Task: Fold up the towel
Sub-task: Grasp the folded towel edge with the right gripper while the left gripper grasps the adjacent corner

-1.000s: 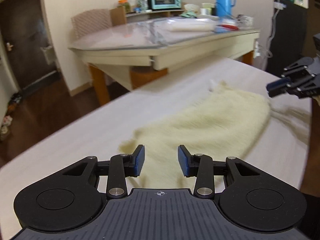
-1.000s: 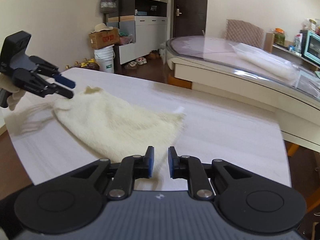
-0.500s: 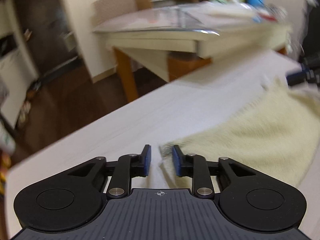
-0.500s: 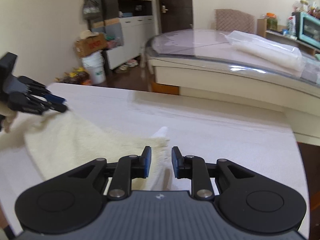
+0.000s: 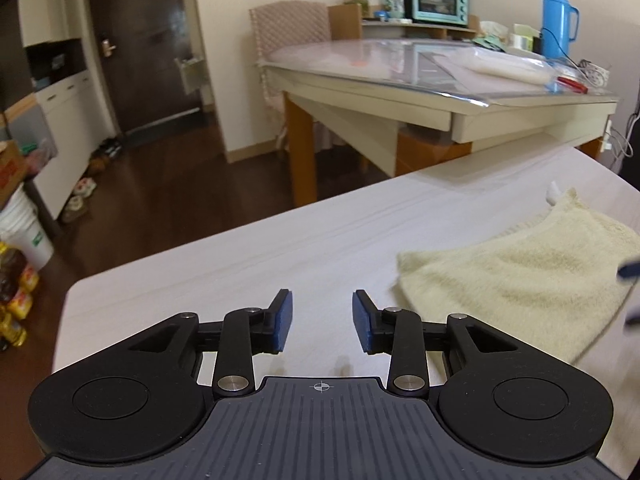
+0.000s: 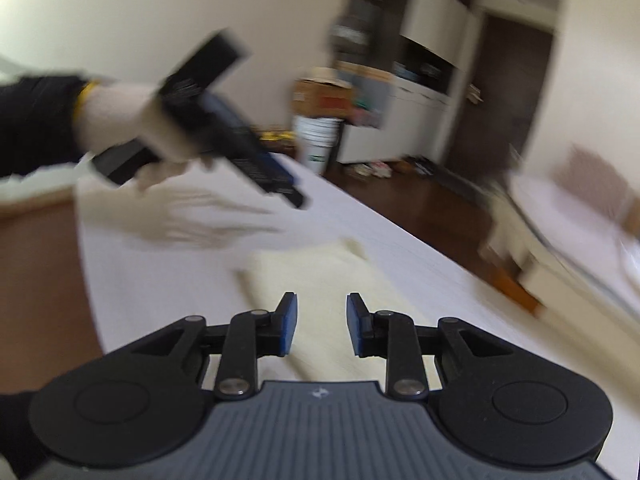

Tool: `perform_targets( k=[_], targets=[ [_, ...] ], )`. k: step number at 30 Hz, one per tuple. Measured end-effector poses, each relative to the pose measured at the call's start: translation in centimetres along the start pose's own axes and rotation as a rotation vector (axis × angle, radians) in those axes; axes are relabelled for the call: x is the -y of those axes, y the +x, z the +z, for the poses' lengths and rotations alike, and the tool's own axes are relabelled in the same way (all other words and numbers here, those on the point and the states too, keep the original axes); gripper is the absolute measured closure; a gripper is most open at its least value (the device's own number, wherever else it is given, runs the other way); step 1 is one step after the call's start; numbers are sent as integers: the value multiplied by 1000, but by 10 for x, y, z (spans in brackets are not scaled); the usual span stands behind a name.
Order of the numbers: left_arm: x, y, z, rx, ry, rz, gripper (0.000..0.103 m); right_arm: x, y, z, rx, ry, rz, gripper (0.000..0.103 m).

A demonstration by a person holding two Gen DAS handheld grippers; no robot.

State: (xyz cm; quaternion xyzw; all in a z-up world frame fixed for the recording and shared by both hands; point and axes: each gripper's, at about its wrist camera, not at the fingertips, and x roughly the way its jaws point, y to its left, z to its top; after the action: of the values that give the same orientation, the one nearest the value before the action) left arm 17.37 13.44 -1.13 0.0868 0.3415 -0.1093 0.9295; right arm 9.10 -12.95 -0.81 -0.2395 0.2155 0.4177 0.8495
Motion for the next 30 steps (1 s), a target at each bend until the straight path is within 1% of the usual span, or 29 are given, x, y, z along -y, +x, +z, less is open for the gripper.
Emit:
perform_targets(
  k=[3,6,10,16,19,20,21,23,24,25,28,30],
  targets=[
    [-4,-11,-10,0,5,6,66,-23,22,11,-33,-63,8,73],
    [-9,-22,-21,-4,15,4,65,-35,40,15,-65,-107,0,73],
    [-16,-33,-34,-2,21,3,64,-45,56,21,-100,-158,-40,73],
    [-26,-40,-42,12,25,-18,62,-63,77,24,-156,-282,-110,74],
    [-26,-44,-45,26,57,-48,62,-70,85,22,-167,-331,-133,81],
    [-25,-44,-46,28,69,-57,62,-71,88,21,-168,-343,-138,87],
    [-25,-45,-47,30,82,-67,62,-70,88,20,-165,-343,-136,95],
    [-19,-48,-50,42,131,-96,62,-66,84,21,-146,-310,-116,95],
    [-16,-48,-51,47,150,-110,60,-63,79,21,-134,-289,-102,95],
    [-10,-50,-54,57,195,-144,59,-58,72,21,-122,-258,-78,95],
    [10,-56,-61,91,329,-198,57,-43,50,22,-100,-167,8,95],
    [29,-60,-67,106,438,-224,57,-26,26,21,-82,-92,89,95]
  ],
)
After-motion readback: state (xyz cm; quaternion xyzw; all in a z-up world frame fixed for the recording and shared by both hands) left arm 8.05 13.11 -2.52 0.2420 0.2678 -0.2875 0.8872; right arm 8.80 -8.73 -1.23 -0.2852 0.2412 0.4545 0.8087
